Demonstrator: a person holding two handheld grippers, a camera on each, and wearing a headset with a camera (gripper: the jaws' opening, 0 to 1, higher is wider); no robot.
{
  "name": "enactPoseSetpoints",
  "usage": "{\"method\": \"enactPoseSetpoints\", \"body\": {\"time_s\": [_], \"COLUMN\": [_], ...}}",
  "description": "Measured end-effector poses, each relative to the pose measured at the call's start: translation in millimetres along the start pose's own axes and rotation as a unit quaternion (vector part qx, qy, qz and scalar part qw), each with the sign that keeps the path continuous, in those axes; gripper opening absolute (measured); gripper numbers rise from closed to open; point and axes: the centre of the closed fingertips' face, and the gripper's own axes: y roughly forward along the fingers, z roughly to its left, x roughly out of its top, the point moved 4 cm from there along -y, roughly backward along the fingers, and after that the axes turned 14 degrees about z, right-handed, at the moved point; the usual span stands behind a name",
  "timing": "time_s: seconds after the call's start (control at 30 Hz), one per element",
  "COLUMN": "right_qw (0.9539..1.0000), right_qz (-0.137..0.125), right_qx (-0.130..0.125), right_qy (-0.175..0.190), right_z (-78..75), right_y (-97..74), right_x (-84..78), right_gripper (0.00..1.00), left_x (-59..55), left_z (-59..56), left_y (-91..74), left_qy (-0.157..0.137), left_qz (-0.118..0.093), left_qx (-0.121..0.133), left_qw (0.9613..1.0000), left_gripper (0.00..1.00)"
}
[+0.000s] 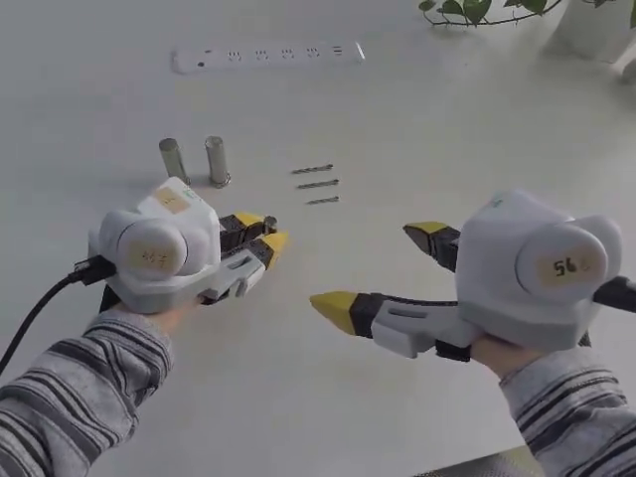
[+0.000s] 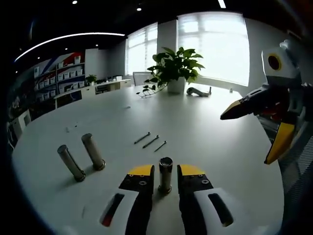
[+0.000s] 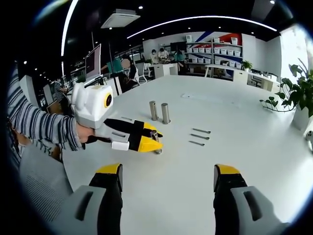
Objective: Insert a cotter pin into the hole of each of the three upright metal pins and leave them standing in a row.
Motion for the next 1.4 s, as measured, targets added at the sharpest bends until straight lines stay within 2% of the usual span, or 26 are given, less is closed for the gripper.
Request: {"method": "enactPoseSetpoints", "body": {"time_s": [0.1, 0.17, 0.23, 0.33, 0.43, 0.5, 0.67, 0.8, 0.87, 0.97, 1.07, 1.1, 1.17, 1.23, 1.3, 1.4], "right_qw": [1.0000, 1.0000, 0.9998, 0.9994, 0.9988, 0.9981, 0.9959, 0.9922, 0.9892, 0.9857, 0.9816, 0.9781, 0.9737, 0.9713, 0.9647, 0.9575], "right_qz": [0.003, 0.005, 0.016, 0.022, 0.032, 0.043, 0.063, 0.077, 0.094, 0.104, 0.120, 0.129, 0.141, 0.147, 0.163, 0.180], "right_qx": [0.000, 0.000, 0.001, 0.004, 0.006, 0.006, 0.025, 0.037, 0.049, 0.066, 0.076, 0.079, 0.083, 0.085, 0.094, 0.095], "right_qy": [0.005, 0.001, -0.012, -0.025, -0.037, -0.043, -0.060, -0.091, -0.101, -0.115, -0.128, -0.143, -0.158, -0.166, -0.184, -0.205], "right_z": [-4.0, -7.0, -10.4, -15.8, -22.9, -27.5, -35.9, -39.5, -41.0, -43.2, -49.3, -49.7, -50.8, -51.4, -51.4, -53.5], "right_y": [-0.5, -0.9, -0.2, 0.9, 3.9, 6.1, 14.5, 21.2, 26.7, 35.0, 43.6, 45.9, 50.4, 54.4, 59.0, 67.4], "right_x": [-0.4, 0.0, -0.8, 1.5, 6.1, 8.6, 19.7, 28.0, 30.1, 36.2, 41.8, 43.0, 45.4, 47.7, 48.1, 49.7], "right_gripper": [0.71, 0.71, 0.70, 0.68, 0.66, 0.64, 0.59, 0.55, 0.54, 0.48, 0.46, 0.46, 0.45, 0.45, 0.43, 0.40], "left_x": [-0.5, -2.5, -0.8, -1.5, -1.2, -3.1, -7.1, -7.2, -8.5, -11.6, -13.9, -14.4, -16.1, -18.1, -19.7, -20.9], "left_z": [-0.1, -0.1, -1.4, -0.6, -0.2, 1.0, 9.6, 11.0, 10.9, 9.5, 5.2, 4.7, 1.5, 0.0, -0.9, -0.4], "left_y": [-0.1, -2.1, -5.9, -9.1, -14.4, -19.8, -30.8, -42.1, -48.0, -56.4, -65.3, -66.4, -72.9, -78.4, -84.6, -91.8], "left_qy": [0.001, -0.019, -0.017, -0.010, -0.018, -0.028, -0.044, -0.046, -0.042, -0.060, -0.063, -0.062, -0.067, -0.071, -0.071, -0.076], "left_qz": [0.003, 0.013, 0.008, 0.016, 0.015, 0.024, 0.025, 0.023, 0.026, 0.028, 0.031, 0.032, 0.035, 0.038, 0.040, 0.040], "left_qx": [0.001, 0.002, 0.004, 0.011, 0.016, 0.023, 0.046, 0.056, 0.064, 0.071, 0.081, 0.082, 0.083, 0.087, 0.091, 0.095], "left_qw": [1.0000, 0.9997, 0.9998, 0.9998, 0.9996, 0.9991, 0.9977, 0.9971, 0.9967, 0.9953, 0.9943, 0.9942, 0.9937, 0.9929, 0.9926, 0.9918], "left_gripper": [0.20, 0.29, 0.34, 0.37, 0.45, 0.48, 0.55, 0.62, 0.65, 0.71, 0.75, 0.77, 0.78, 0.81, 0.82, 0.85]}}
